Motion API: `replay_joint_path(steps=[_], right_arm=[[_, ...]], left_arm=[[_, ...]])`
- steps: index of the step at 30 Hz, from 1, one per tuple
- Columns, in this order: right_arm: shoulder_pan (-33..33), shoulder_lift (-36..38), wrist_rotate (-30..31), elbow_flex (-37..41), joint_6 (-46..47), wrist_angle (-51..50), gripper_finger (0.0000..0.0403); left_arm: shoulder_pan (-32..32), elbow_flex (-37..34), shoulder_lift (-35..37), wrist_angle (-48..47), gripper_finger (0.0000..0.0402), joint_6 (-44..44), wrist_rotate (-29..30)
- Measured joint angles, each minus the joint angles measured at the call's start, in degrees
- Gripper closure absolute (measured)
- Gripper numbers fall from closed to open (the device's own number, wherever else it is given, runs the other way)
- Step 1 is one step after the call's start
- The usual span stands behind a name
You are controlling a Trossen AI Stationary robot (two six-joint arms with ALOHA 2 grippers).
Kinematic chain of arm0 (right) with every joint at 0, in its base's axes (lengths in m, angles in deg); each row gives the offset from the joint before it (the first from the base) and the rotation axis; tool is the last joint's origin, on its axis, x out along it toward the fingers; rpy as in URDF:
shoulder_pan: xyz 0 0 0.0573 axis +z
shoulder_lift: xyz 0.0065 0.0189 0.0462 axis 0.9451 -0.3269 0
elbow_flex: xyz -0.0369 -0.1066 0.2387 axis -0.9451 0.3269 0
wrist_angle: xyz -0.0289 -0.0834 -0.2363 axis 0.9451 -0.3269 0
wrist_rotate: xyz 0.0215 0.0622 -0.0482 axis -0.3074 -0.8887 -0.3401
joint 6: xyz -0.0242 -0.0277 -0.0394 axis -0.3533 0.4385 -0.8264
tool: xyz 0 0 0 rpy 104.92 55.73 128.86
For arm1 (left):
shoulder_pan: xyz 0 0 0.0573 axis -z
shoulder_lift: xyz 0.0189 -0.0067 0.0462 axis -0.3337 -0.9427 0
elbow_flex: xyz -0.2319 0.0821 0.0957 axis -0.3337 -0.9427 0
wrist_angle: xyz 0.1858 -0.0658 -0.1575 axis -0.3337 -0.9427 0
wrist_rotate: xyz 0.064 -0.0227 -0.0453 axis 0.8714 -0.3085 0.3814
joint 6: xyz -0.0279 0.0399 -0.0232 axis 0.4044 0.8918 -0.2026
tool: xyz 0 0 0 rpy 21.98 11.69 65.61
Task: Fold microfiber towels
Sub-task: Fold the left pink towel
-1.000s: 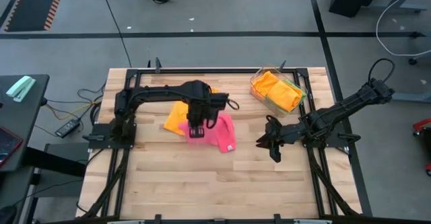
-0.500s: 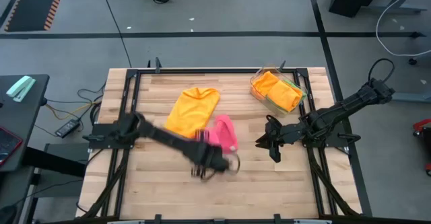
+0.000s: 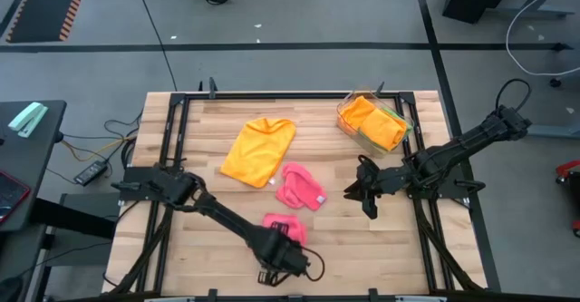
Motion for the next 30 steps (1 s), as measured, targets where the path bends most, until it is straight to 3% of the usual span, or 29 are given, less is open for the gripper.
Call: replay_joint_path(steps=[6, 11, 19, 30], right_arm=[[1.1, -2.2, -1.1, 0.0, 0.2, 2.7, 0.0309], [3.4, -9.2, -1.1, 0.0, 1.0, 11.2, 0.0309], [6.8, -25.4, -1.1, -0.5, 2.4, 31.4, 0.0309], [12.0, -45.3, 1.7, -15.5, 3.1, 32.1, 0.0309]], left_arm=[[0.3, 0.1, 5.5, -0.8, 0.0122, -3.0, -3.2], [0.4, 0.1, 9.9, -2.8, 0.0080, -1.9, -0.5], [0.1, 0.0, 10.5, -6.3, 0.0120, -1.1, 3.1], [1.2, -0.8, 11.7, -5.1, 0.0200, 4.8, 3.1]])
